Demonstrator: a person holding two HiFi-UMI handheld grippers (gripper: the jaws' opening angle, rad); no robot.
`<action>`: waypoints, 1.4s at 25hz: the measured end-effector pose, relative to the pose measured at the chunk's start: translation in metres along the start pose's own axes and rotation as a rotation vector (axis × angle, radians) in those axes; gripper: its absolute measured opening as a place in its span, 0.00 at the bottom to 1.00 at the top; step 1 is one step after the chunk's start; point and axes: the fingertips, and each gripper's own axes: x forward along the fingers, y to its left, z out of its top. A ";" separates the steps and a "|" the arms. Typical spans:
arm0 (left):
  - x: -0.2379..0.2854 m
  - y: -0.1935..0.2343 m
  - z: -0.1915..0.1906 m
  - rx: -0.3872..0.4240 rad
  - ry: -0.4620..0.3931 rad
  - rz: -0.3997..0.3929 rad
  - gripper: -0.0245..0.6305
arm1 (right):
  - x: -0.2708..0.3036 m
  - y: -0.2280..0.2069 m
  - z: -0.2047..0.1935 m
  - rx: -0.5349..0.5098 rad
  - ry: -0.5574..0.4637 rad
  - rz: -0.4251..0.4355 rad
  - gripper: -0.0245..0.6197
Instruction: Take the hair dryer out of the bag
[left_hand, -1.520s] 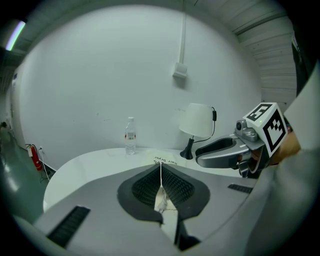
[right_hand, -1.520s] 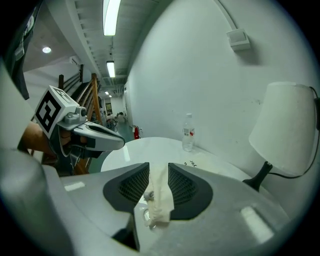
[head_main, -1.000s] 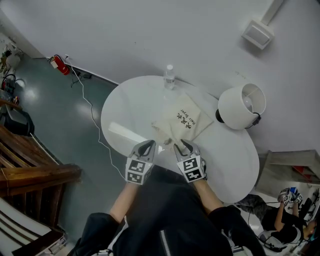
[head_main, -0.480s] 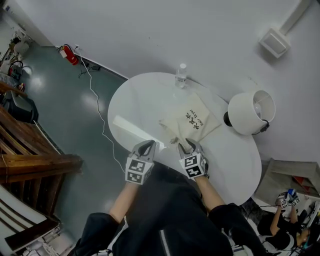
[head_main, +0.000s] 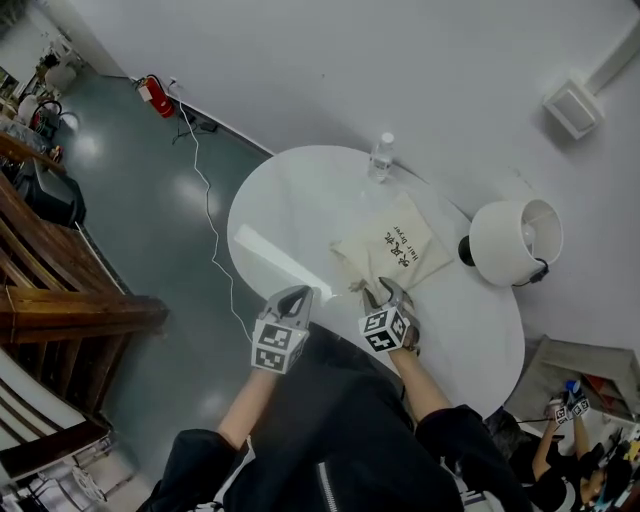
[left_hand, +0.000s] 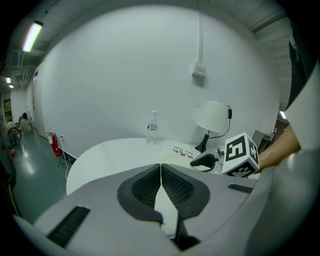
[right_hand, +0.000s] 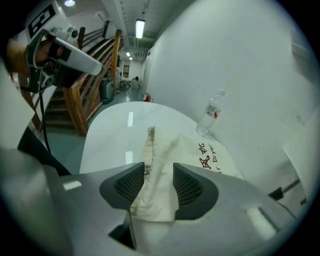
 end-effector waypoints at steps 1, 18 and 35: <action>-0.001 0.000 -0.002 -0.001 0.003 0.001 0.06 | 0.004 0.001 -0.003 -0.025 0.016 0.000 0.30; 0.030 -0.020 -0.016 0.084 0.081 -0.153 0.06 | -0.008 -0.020 0.015 0.138 -0.009 0.026 0.10; 0.089 -0.069 -0.020 0.199 0.198 -0.379 0.16 | -0.025 -0.028 0.025 0.208 -0.023 0.076 0.10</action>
